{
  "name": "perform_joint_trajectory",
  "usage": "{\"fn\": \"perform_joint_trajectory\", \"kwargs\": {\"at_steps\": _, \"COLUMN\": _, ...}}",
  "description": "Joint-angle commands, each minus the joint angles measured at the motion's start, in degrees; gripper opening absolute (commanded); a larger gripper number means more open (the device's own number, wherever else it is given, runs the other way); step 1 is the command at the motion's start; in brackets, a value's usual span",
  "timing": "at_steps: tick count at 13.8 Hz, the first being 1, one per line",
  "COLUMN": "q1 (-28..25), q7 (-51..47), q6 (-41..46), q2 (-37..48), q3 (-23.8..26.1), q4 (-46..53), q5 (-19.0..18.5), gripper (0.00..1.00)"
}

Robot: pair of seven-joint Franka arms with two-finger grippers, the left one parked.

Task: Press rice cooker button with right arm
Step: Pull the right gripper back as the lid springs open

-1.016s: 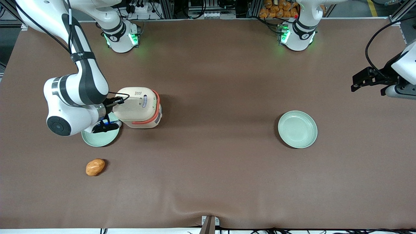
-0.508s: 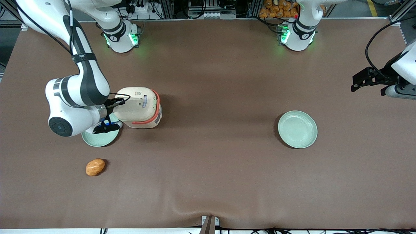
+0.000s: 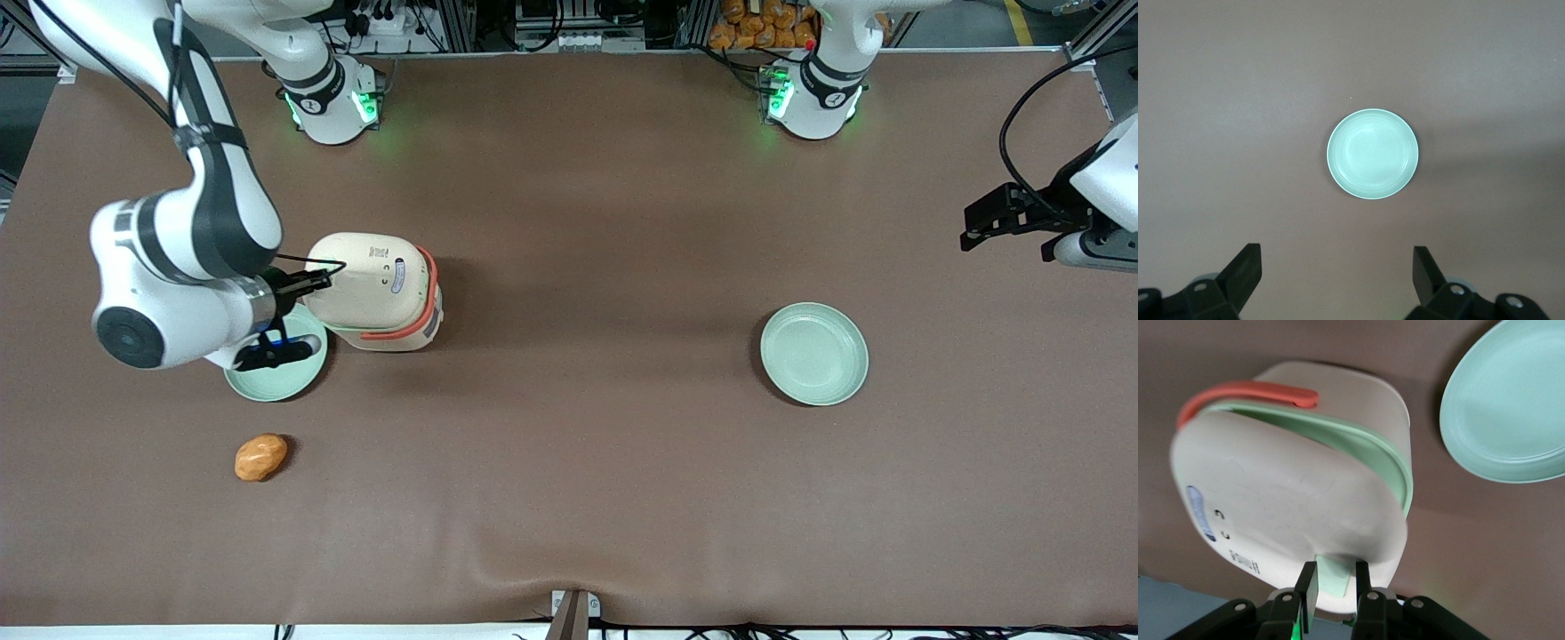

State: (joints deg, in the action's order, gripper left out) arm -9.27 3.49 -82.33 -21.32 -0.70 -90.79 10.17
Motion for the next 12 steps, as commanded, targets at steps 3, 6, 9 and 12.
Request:
{"fn": "perform_joint_trajectory", "kwargs": {"at_steps": 3, "q1": 1.6, "q7": -0.4, "q6": 1.5, "q2": 4.9, "q3": 0.0, "q4": 5.2, "q5": 0.1, "gripper": 1.0}}
{"fn": "perform_joint_trajectory", "kwargs": {"at_steps": 6, "q1": 3.1, "q7": -0.2, "q6": 2.3, "q2": 7.3, "q3": 0.0, "q4": 5.9, "q5": -0.1, "gripper": 1.0}}
{"fn": "perform_joint_trajectory", "kwargs": {"at_steps": 9, "q1": 3.5, "q7": -0.4, "q6": 3.1, "q2": 11.8, "q3": 0.2, "q4": 6.3, "q5": -3.6, "gripper": 1.0}}
{"fn": "perform_joint_trajectory", "kwargs": {"at_steps": 12, "q1": 3.4, "q7": -0.6, "q6": 3.0, "q2": 14.1, "q3": 1.0, "q4": 10.4, "q5": -8.1, "gripper": 1.0}}
